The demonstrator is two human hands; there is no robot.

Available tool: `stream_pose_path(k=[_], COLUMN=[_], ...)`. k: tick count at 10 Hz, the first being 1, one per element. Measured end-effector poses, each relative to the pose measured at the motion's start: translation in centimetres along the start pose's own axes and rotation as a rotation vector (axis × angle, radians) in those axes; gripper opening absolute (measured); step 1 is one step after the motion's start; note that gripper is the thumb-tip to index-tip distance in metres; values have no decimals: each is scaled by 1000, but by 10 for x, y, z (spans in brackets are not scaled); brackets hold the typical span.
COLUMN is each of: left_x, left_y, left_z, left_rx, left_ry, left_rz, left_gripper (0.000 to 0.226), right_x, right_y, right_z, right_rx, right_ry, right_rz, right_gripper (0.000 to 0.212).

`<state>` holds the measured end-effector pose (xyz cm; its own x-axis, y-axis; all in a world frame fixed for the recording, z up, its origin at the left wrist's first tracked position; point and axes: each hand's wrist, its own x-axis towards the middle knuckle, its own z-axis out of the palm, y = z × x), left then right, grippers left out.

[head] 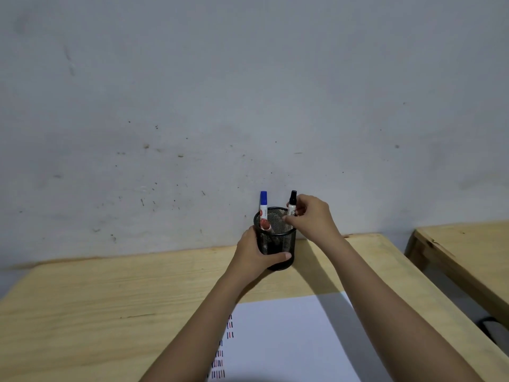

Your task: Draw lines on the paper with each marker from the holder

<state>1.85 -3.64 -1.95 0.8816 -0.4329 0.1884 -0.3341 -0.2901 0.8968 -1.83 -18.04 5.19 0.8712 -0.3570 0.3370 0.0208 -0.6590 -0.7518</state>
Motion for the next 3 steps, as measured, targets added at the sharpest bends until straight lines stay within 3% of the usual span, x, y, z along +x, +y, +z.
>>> stream_pose_path(k=[1,3], left_x=[-2,-21], left_y=[7,25], left_z=[-3,-18], left_rx=[27,50], left_ry=[-20,-40], left_rz=[13,-16], left_gripper=[57,46], right_x=[-3,-23], right_y=[-2,-9], right_z=[-2,-17], right_rx=[37,211], right_ry=[17,43], right_rz=[13,104], right_gripper=[16,38])
